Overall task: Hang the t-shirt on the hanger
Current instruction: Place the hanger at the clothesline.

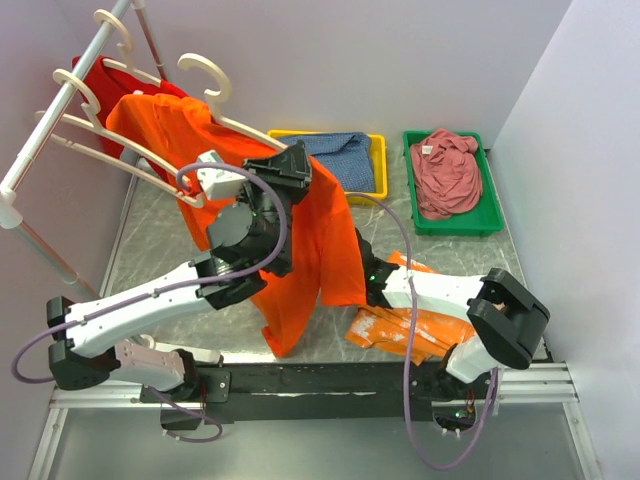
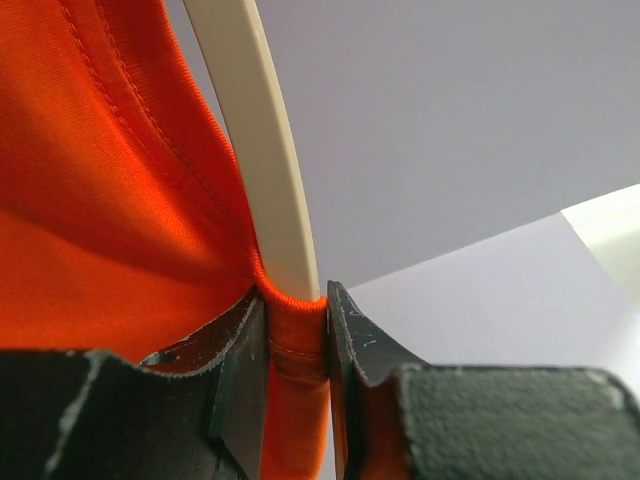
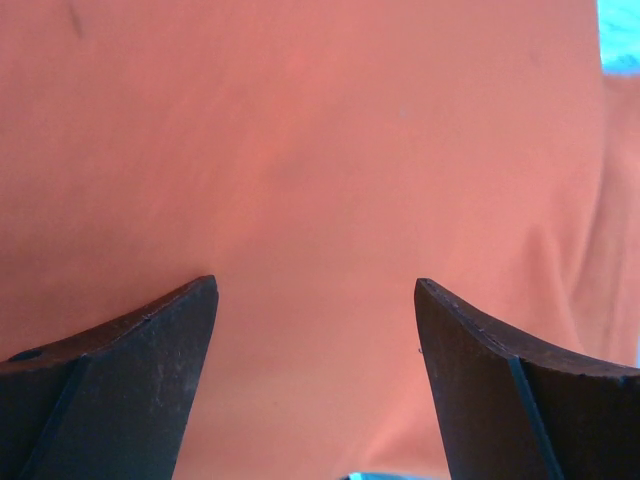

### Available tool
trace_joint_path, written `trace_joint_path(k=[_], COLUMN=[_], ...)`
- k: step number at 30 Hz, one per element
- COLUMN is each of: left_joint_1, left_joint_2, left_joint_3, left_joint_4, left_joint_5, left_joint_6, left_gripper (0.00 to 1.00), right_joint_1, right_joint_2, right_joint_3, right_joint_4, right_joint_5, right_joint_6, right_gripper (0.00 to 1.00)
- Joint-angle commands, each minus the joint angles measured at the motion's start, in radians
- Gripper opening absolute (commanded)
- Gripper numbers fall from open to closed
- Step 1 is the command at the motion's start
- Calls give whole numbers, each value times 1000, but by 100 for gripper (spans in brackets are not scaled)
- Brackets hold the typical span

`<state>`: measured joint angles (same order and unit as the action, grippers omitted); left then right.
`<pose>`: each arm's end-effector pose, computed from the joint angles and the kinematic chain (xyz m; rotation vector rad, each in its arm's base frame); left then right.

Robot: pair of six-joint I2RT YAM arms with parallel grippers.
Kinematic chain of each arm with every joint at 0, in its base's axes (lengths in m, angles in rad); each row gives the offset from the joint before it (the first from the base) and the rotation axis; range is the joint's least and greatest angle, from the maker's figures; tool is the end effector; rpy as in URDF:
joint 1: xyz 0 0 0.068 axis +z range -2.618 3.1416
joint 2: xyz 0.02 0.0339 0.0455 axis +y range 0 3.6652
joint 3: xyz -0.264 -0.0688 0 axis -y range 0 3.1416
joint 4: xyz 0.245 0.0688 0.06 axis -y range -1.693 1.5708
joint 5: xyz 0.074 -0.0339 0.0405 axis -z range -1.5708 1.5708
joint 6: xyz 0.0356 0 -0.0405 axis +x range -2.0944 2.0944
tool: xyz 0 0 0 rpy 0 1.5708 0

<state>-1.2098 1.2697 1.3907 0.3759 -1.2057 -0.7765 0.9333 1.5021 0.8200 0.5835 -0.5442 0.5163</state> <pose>0.1208 -0.2258 0.4961 -0.8824 1.1825 -0.9955 0.1839 0.2792 0.2587 -0.8392 1.7105 1.4953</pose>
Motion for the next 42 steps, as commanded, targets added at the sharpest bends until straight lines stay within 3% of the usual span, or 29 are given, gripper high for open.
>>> trace_joint_path(k=[1,9,22,42], left_joint_1=[35,150,366,596], left_joint_2=[26,59,43,8], left_joint_3=[59,99,136,151], left_joint_4=[41,-32,-235,-330], left_joint_5=[49,72,227,324], left_joint_6=[26,-52,-270,-398], left_gripper=[1,1,1,1], right_joint_1=[-33,-51,-65,-83], right_joint_2=[-20,-20,-29,-37], right_joint_3=[-35,-58,-50,-56], right_joint_4=[41,33,-8,-54], right_joint_5=[-33,-42,-40,-42], right_joint_6=[-15,-25,-52,-71], right_gripper=[87,87,87,87])
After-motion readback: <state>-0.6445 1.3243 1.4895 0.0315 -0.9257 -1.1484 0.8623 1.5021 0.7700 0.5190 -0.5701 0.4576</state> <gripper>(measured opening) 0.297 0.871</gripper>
